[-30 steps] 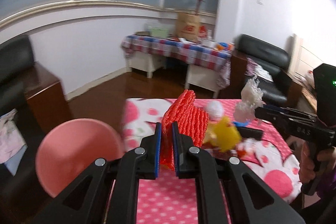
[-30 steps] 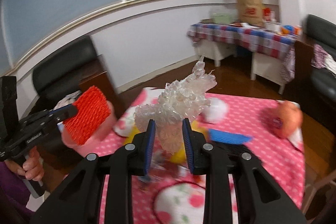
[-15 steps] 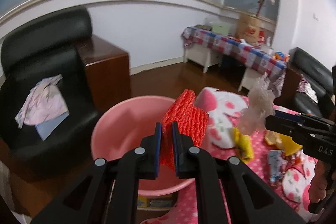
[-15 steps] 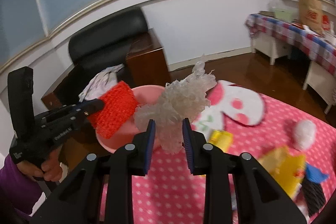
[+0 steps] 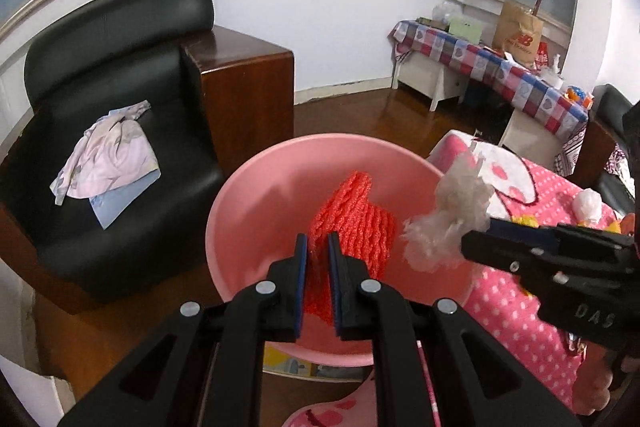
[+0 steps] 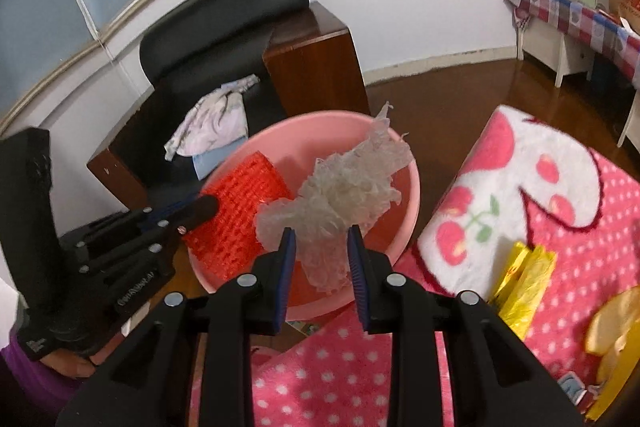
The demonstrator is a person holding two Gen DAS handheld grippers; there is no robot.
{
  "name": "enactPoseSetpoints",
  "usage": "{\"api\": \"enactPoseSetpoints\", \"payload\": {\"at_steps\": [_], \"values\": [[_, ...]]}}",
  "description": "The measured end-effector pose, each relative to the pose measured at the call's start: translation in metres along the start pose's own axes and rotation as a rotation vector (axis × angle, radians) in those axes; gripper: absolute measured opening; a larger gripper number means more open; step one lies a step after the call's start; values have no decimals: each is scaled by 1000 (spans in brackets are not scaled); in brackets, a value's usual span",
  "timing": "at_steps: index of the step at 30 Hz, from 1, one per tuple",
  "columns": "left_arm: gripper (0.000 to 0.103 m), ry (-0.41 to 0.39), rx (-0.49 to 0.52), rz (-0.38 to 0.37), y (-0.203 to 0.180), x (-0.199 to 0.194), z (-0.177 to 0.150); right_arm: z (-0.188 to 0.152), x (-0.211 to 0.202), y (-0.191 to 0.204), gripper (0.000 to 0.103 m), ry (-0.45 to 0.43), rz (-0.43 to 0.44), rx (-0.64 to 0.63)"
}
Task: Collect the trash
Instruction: 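Open both grippers to drop the red mesh and bubble wrap into the bucket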
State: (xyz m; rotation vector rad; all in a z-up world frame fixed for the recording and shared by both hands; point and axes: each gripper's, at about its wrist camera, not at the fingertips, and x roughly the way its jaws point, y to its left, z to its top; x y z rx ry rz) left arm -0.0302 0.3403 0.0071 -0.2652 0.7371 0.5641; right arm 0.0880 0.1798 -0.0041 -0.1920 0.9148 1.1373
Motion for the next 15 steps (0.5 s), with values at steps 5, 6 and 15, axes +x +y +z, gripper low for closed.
{"api": "enactPoseSetpoints", "payload": {"at_steps": [5, 6, 15], "values": [[14, 13, -10, 13, 1, 2, -2, -2, 9, -2, 28, 11, 11, 11], [15, 15, -11, 11, 1, 2, -2, -1, 9, -2, 29, 14, 18, 11], [34, -1, -1, 21, -1, -3, 0, 0, 12, -6, 30, 28, 58, 32]]}}
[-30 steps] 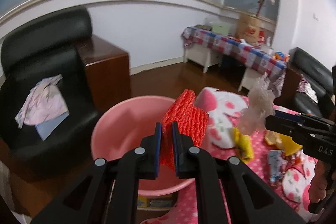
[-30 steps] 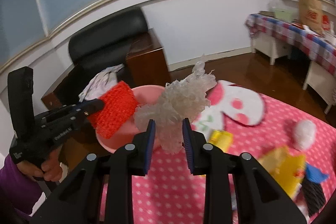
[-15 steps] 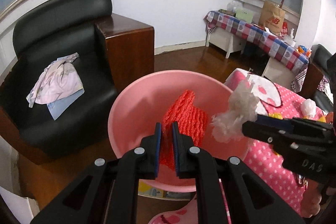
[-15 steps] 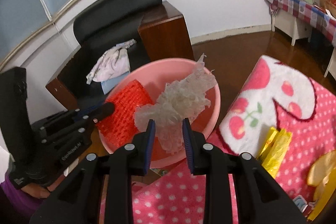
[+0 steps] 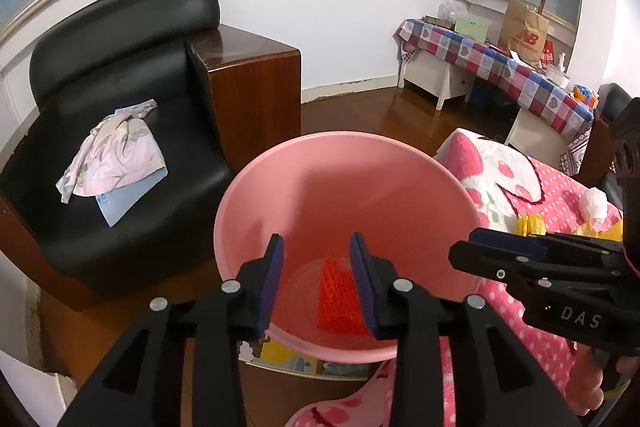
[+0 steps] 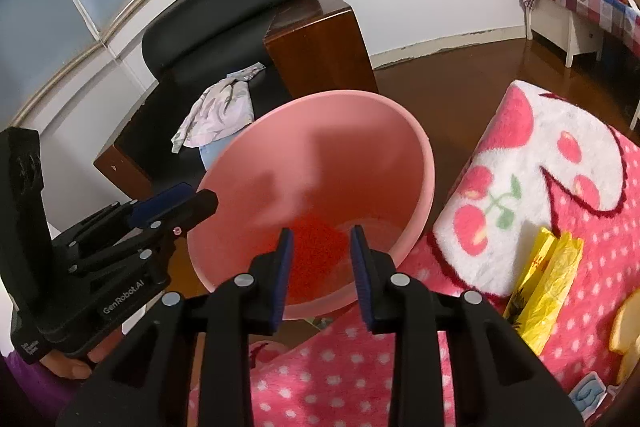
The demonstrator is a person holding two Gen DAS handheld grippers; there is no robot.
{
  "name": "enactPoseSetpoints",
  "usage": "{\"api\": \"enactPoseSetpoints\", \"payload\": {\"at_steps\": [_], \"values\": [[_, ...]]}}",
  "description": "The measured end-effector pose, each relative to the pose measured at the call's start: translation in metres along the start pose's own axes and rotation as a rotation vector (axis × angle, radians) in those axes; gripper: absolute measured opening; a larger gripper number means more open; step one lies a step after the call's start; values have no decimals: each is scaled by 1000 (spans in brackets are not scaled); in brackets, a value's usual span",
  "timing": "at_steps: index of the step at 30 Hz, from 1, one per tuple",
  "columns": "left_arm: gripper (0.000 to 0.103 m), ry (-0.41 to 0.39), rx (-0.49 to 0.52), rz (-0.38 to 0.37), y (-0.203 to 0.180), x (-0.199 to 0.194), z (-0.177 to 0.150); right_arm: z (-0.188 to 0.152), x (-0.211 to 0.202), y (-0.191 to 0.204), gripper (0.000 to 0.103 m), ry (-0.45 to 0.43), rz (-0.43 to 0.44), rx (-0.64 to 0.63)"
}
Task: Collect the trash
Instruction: 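Open both grippers to drop the red mesh and bubble wrap into the bucket, then move both grippers back over the trash on the table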
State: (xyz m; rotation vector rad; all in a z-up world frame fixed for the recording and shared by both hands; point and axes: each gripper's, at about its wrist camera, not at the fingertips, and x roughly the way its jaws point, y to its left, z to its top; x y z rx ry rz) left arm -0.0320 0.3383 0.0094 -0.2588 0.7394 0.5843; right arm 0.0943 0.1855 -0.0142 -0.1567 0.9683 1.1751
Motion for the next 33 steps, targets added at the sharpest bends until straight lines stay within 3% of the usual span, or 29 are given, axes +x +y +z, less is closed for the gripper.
{"api": "enactPoseSetpoints", "payload": {"at_steps": [6, 19, 33], "values": [[34, -21, 10, -26, -6, -10, 4, -4, -18, 1, 37, -36, -7, -3], [34, -81, 82, -155, -53, -47, 6, -33, -86, 1, 37, -141, -123, -55], [39, -83, 149, -262, -102, -67, -9, -86, -161, -45, 37, -228, -248, 89]]}}
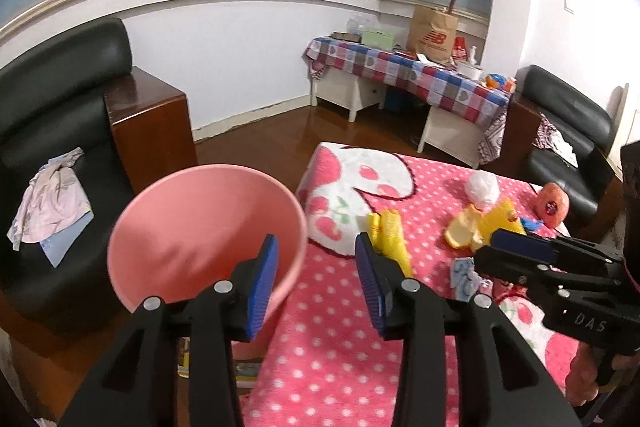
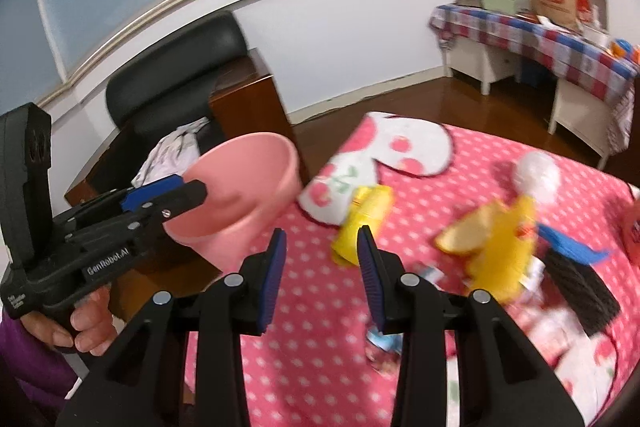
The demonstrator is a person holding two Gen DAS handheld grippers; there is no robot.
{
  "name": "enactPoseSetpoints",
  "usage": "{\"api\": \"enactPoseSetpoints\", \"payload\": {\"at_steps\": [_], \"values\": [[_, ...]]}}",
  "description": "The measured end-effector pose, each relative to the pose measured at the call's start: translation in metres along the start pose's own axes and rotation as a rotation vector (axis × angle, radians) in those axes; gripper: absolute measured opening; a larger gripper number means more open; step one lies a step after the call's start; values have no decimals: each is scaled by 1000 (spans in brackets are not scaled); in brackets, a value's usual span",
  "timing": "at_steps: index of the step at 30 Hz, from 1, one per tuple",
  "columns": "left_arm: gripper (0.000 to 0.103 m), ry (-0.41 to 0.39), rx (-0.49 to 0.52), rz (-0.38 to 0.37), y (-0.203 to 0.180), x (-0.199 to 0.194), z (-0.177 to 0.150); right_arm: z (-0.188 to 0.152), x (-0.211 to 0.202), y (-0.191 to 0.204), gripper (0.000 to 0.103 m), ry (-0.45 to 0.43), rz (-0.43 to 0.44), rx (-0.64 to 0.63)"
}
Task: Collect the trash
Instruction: 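Move both grippers back over the trash on the table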
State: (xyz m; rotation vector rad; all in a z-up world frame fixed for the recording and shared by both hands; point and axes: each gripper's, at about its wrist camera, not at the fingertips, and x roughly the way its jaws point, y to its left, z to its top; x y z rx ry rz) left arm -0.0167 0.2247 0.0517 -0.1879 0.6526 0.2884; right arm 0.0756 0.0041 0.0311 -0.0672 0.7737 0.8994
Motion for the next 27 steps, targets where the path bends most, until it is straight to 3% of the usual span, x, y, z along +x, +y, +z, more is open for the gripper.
{"api": "enactPoseSetpoints", "payload": {"at_steps": [15, 19, 27], "values": [[40, 85, 17, -86, -41, 37, -13, -67, -39, -62, 37, 18, -126, 208], [40, 103, 30, -109, -54, 49, -15, -74, -50, -71, 37, 0, -151, 238], [40, 137, 52, -159, -79, 66, -13, -80, -51, -74, 37, 60, -164, 249]]}}
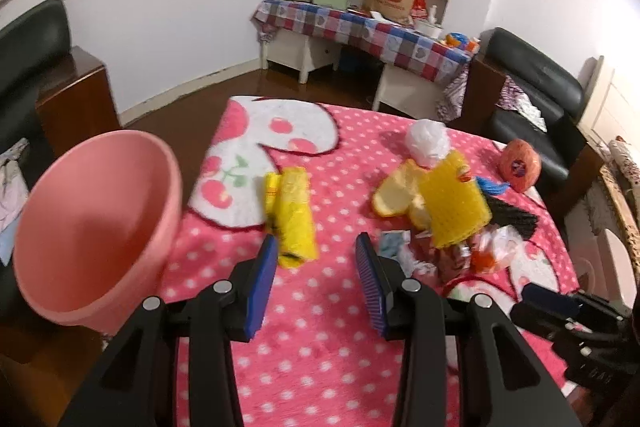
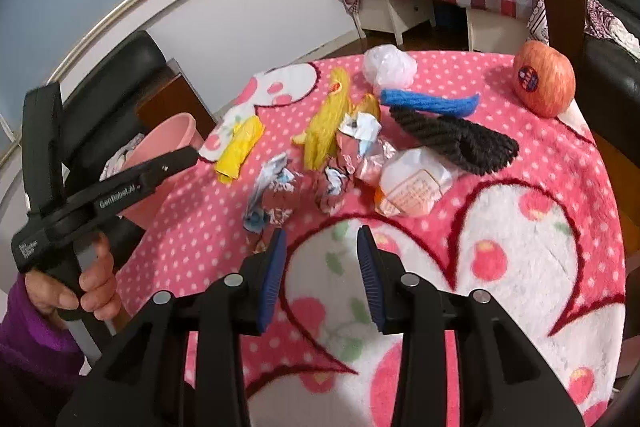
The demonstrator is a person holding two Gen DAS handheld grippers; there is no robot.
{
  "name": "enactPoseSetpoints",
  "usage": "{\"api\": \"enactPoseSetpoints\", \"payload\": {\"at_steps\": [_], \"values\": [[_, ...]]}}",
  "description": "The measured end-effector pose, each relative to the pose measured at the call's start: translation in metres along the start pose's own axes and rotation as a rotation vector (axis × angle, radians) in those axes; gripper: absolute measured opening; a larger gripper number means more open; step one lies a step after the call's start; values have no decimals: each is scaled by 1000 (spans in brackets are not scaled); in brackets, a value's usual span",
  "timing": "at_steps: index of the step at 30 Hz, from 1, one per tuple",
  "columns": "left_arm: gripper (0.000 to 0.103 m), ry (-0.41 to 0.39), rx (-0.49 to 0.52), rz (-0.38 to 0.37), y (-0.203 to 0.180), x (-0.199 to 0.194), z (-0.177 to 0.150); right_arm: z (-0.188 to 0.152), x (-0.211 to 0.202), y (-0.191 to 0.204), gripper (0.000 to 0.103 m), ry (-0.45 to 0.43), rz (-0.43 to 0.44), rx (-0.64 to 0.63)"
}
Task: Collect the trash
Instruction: 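Move both grippers back over the trash on the table, then grasp the yellow foam mesh net with the left gripper while the right gripper grasps the black mesh net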
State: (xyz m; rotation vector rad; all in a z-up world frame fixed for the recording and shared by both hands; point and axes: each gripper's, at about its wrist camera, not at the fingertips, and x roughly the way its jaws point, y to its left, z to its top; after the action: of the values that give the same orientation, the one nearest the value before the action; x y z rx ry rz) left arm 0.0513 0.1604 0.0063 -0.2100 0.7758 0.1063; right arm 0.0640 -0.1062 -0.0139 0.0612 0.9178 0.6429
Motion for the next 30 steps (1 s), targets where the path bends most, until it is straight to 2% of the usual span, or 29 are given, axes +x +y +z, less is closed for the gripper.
{"api": "enactPoseSetpoints", "payload": {"at_steps": [8, 13, 20, 23, 27, 30], "values": [[40, 11, 59, -150, -44, 13, 15, 1, -9, -27, 37, -45, 25, 90], [40, 34, 100, -218, -75, 28, 21, 6, -12, -42, 37, -56, -34, 98], [40, 67, 146, -204, -99, 53, 20, 20, -22, -66, 37, -98, -58, 123], [32, 85, 138, -192, -98, 63, 18, 26, -22, -73, 37, -105, -64, 122], [13, 108, 107, -190, -91, 70, 17, 33, -11, -74, 37, -83, -62, 106], [10, 101, 85, -195, -84, 67, 17, 37, -6, -73, 37, -85, -64, 90]]}}
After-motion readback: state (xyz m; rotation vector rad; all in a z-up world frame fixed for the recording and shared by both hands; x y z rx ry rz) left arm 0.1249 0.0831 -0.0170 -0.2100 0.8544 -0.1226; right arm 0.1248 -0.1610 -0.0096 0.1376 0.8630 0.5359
